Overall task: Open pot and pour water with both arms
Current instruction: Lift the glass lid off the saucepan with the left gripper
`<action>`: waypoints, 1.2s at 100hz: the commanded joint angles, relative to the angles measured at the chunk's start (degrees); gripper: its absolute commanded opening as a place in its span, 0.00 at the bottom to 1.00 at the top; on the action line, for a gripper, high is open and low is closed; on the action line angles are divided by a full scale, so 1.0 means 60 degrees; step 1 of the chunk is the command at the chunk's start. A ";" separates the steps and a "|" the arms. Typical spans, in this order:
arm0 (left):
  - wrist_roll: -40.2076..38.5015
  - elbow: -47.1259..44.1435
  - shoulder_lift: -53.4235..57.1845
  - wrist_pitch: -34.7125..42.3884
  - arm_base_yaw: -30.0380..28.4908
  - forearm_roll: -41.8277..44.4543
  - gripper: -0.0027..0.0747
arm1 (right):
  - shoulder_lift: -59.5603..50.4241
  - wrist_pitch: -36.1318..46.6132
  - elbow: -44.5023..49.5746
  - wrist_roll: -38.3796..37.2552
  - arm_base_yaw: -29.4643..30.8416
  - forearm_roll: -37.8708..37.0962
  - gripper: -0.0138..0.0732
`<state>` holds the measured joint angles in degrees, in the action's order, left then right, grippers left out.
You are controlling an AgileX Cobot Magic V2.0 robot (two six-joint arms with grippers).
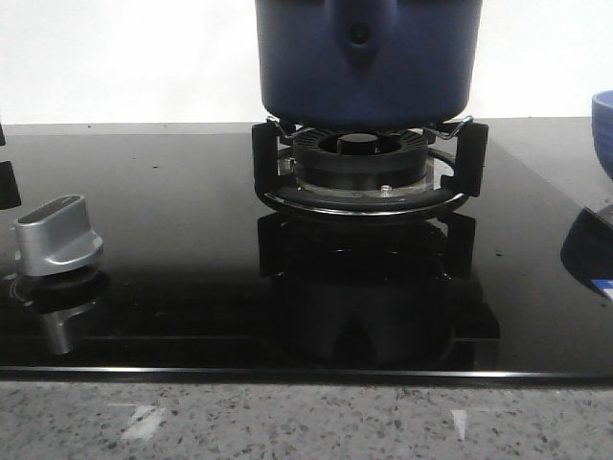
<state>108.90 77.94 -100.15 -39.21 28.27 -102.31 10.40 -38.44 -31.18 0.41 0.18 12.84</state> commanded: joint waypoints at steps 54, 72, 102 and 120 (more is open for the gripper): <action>-0.0005 0.0321 0.0455 -0.0565 0.0137 -0.0828 0.40 | 0.0188 0.0771 -0.0218 0.0070 0.0049 0.0004 0.52; 0.0178 0.0321 0.0455 -0.0467 0.0288 -0.0828 0.45 | 0.0188 0.0771 -0.0218 0.0070 0.0049 0.0004 0.52; 0.0178 0.0321 0.0455 -0.0182 0.0288 -0.0828 0.54 | 0.0188 0.0753 -0.0218 0.0070 0.0049 0.0022 0.52; 0.0178 0.0321 0.0455 -0.0044 0.0288 -0.0828 0.60 | 0.0188 0.0753 -0.0218 0.0070 0.0049 0.0022 0.52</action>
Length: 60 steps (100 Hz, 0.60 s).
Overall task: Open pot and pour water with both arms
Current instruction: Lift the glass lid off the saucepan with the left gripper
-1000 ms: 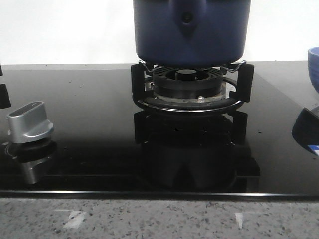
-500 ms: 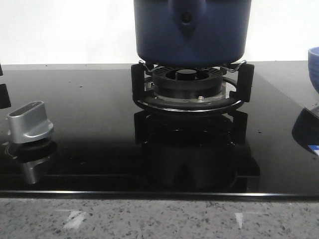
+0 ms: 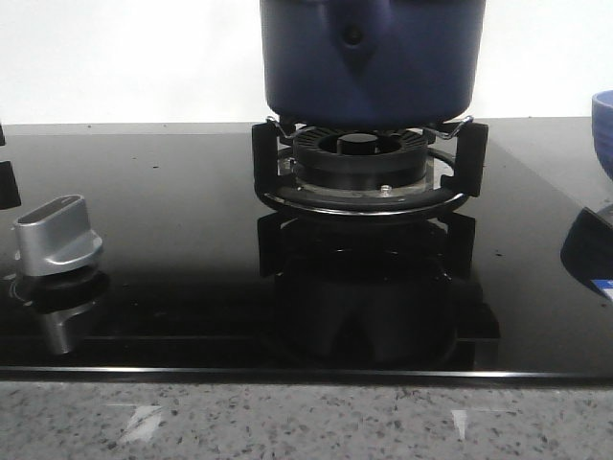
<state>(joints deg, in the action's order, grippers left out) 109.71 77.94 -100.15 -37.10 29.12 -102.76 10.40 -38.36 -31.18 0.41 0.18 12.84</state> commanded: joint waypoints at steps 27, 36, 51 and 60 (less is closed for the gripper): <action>0.0044 0.0321 0.0455 -0.0329 0.0252 -0.0752 0.60 | 0.0188 0.0739 -0.0218 0.0070 0.0049 0.0037 0.52; 0.0044 0.0321 0.0455 -0.0219 0.0316 -0.0752 0.60 | 0.0188 0.0739 -0.0218 0.0070 0.0049 0.0040 0.52; 0.0044 0.0321 0.0455 -0.0082 0.0316 -0.0752 0.59 | 0.0188 0.0661 -0.0218 0.0070 0.0049 0.0056 0.52; 0.0044 0.0321 0.0455 -0.0082 0.0316 -0.0752 0.59 | 0.0188 0.0570 -0.0218 0.0070 0.0049 0.0090 0.51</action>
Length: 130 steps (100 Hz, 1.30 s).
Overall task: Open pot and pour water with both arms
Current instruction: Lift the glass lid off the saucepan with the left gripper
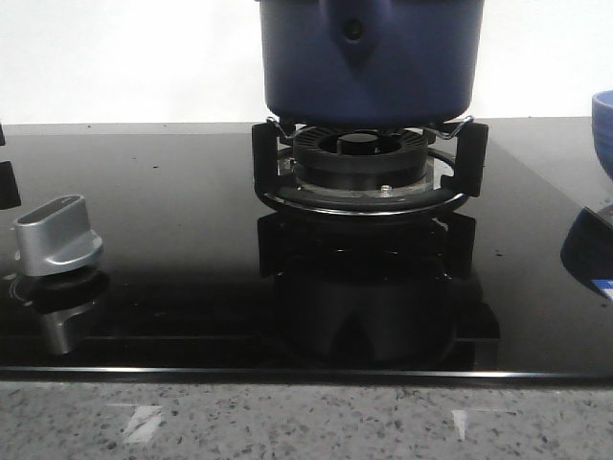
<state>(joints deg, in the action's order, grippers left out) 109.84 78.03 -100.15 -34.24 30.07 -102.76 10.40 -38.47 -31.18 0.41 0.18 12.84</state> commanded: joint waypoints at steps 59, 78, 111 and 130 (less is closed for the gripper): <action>0.0022 0.0306 0.0455 -0.0596 0.0158 -0.0752 0.36 | 0.0188 0.0562 -0.0218 0.0070 0.0049 0.0120 0.51; 0.0022 0.0310 0.0473 -0.0808 0.0158 -0.0752 0.35 | 0.0188 0.0546 -0.0218 0.0070 0.0049 0.0120 0.51; 0.0005 0.0761 0.0556 -0.0919 0.0158 -0.0752 0.34 | 0.0188 0.0546 -0.0218 0.0070 0.0049 0.0120 0.51; -0.0184 0.0952 0.0591 -0.0919 0.0158 -0.0752 0.34 | 0.0188 0.0546 -0.0218 0.0070 0.0049 0.0120 0.51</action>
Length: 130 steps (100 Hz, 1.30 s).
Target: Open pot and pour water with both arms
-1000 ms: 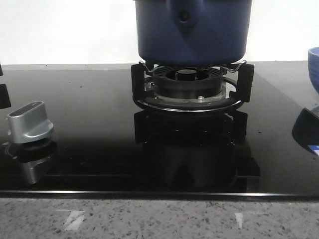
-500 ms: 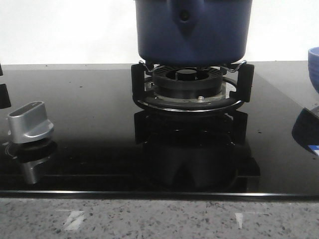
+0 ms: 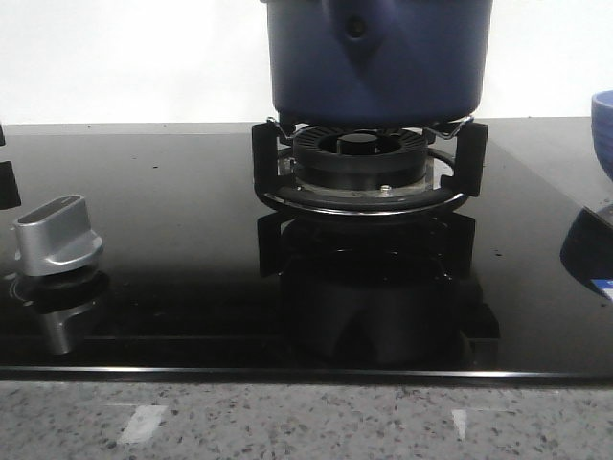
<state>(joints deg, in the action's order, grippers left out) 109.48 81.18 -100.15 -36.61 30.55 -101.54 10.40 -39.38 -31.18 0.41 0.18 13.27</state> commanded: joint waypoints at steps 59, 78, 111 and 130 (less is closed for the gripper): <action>-0.2000 0.0440 0.1602 -0.0680 -0.0904 0.0224 0.34 | 0.0188 0.0669 -0.0218 0.0070 0.0049 0.0302 0.51; -0.3095 0.0360 0.2083 -0.1456 -0.1495 0.1665 0.35 | 0.0188 0.0654 -0.0218 0.0070 0.0049 0.0557 0.51; -0.3095 -0.1577 0.3623 -0.1318 -0.2310 0.1646 0.38 | 0.0188 0.0491 -0.0218 0.0070 0.0049 0.0907 0.51; -0.3078 -0.3061 0.4946 -0.0780 -0.2709 0.1602 0.38 | 0.0421 -0.0281 -0.0445 -0.0068 0.0049 0.1015 0.51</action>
<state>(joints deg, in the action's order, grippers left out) 91.55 64.01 -75.86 -41.77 15.36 -87.23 10.66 -42.82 -31.30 0.00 0.18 18.30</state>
